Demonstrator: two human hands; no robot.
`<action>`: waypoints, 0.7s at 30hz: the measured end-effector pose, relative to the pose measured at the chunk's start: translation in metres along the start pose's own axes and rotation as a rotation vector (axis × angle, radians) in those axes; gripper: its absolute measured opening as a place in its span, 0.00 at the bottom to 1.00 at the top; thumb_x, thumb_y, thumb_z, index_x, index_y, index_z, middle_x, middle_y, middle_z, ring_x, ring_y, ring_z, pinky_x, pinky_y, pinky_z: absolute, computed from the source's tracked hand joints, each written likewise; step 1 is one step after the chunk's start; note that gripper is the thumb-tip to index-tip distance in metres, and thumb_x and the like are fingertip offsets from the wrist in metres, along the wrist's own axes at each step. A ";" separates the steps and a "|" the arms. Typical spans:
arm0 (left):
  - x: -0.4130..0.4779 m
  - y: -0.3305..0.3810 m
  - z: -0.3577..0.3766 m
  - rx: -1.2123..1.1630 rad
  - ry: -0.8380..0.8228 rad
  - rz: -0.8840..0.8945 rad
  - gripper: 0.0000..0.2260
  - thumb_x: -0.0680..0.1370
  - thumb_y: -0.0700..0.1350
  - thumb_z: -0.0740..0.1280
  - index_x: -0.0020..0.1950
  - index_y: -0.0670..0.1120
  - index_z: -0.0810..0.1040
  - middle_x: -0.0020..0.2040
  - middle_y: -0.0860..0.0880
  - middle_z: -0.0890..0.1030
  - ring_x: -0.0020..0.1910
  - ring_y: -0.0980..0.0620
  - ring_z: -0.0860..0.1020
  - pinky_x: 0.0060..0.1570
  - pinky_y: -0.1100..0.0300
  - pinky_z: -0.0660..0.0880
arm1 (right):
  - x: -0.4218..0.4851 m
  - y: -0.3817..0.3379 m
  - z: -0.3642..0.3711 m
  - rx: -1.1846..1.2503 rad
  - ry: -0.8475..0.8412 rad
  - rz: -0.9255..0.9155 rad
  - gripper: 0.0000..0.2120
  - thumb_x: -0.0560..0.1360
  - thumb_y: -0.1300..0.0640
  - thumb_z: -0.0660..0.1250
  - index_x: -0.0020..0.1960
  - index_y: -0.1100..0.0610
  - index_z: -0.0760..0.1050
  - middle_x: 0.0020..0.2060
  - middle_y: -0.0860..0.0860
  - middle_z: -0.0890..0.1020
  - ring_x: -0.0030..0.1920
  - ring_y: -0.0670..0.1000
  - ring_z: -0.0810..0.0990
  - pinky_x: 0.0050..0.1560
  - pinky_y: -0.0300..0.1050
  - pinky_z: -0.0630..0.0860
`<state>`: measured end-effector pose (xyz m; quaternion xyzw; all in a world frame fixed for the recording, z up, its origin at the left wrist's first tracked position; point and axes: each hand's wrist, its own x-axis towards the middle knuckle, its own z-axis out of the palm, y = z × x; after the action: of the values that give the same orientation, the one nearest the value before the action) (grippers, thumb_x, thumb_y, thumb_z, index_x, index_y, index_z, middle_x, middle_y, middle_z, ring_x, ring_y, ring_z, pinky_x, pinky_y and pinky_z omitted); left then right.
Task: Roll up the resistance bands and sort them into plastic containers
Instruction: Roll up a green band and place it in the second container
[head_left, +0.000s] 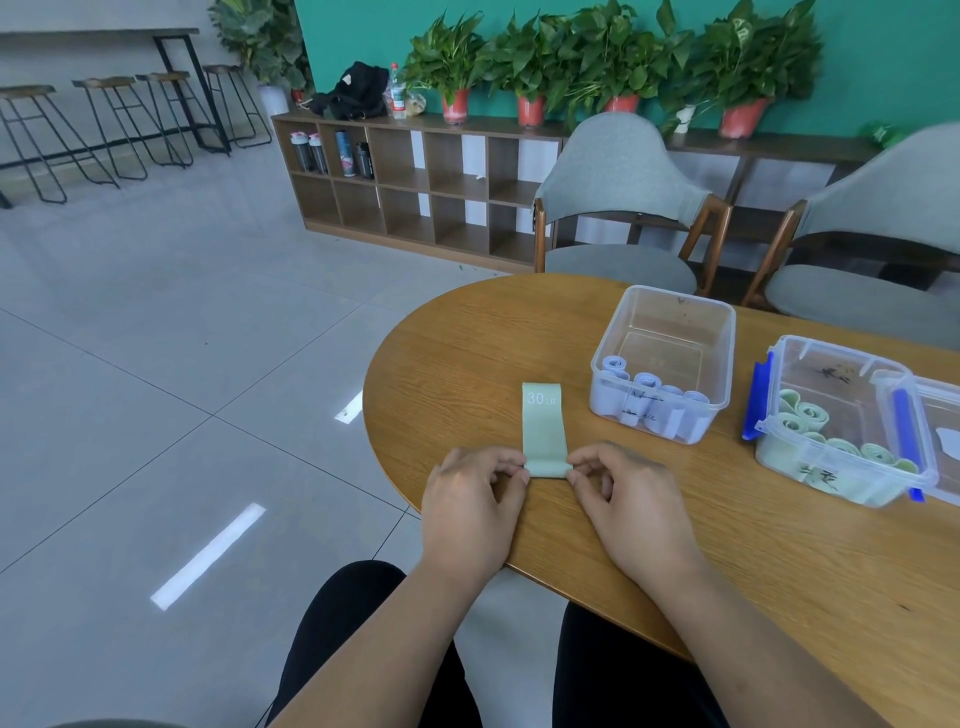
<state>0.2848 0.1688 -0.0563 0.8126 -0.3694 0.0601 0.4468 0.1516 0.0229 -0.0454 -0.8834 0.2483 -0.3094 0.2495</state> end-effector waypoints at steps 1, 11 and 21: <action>0.000 -0.001 0.000 0.006 -0.001 0.003 0.06 0.78 0.50 0.75 0.54 0.59 0.85 0.44 0.67 0.83 0.49 0.62 0.76 0.55 0.55 0.77 | 0.000 0.000 0.000 -0.009 0.001 -0.003 0.08 0.76 0.55 0.76 0.54 0.45 0.83 0.41 0.36 0.82 0.38 0.45 0.78 0.39 0.39 0.77; 0.001 -0.001 0.001 0.020 -0.017 -0.013 0.09 0.76 0.50 0.77 0.55 0.60 0.85 0.45 0.67 0.82 0.52 0.63 0.75 0.54 0.55 0.78 | 0.000 0.001 0.001 -0.028 -0.002 0.008 0.11 0.73 0.54 0.79 0.54 0.44 0.84 0.40 0.36 0.82 0.38 0.44 0.79 0.40 0.41 0.78; 0.001 0.000 0.000 0.010 -0.007 -0.009 0.08 0.78 0.52 0.76 0.55 0.60 0.83 0.44 0.68 0.82 0.49 0.64 0.75 0.53 0.56 0.77 | 0.000 -0.002 -0.002 0.016 0.008 0.016 0.10 0.77 0.52 0.76 0.57 0.44 0.82 0.41 0.35 0.83 0.35 0.46 0.79 0.39 0.43 0.80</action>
<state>0.2854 0.1676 -0.0557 0.8168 -0.3670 0.0574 0.4416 0.1512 0.0238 -0.0432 -0.8780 0.2541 -0.3130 0.2579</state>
